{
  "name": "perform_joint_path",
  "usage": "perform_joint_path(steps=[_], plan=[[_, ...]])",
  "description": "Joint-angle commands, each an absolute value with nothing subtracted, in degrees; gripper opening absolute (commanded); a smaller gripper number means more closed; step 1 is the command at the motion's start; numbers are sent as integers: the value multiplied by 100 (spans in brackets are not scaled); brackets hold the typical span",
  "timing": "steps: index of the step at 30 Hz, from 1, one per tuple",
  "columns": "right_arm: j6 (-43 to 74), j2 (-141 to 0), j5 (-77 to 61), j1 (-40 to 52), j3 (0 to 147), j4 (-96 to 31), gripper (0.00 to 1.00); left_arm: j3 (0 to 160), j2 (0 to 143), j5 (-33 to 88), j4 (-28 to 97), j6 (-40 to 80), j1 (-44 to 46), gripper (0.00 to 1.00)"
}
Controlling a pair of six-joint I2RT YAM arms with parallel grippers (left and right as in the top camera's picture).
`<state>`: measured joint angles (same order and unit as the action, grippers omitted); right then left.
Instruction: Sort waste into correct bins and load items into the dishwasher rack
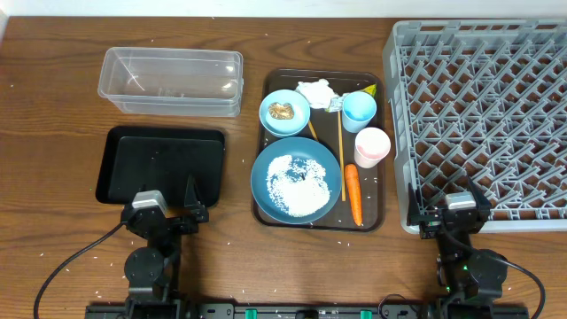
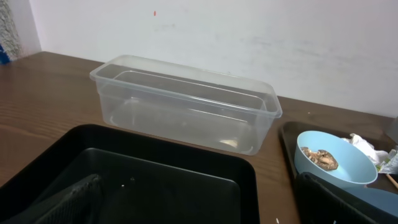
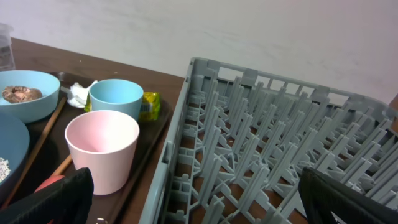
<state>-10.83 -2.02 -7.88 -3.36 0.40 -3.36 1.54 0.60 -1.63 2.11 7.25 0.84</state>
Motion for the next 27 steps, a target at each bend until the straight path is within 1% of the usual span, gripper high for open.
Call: perform_joint_path(steps=[1,4,11,13,15,17,22,25,27], plan=[[-1070,-189,-738,-233,32,-351,99,23,25,-150,405,690,60,98],[-1610,-189,-320,-233,32,-226,99,23,25,-150,405,690,60,98],[-1597,-187,-408,-233,32,-357,99,23,25,-150,405,690,60,98],[-1122,-187,-703,-233,32,-150,99,23,23,-150,405,690,60,98],[-506,-189,-1140,-233,32,281,99,23,23,-150,405,690,60,98],[-185,-189,-1463,-233,32,812,99,23,25,-150,405,690,60,98],[165,-198,-1806,-233,187,2038,99,23,25,-150,405,690,60,98],[233,-408,-1809,-233,650,2115,99,23,25,-150,405,690,60,98],[224,-827,-1876,-233,1170,2099,99,23,25,-191,399,683,60,98]])
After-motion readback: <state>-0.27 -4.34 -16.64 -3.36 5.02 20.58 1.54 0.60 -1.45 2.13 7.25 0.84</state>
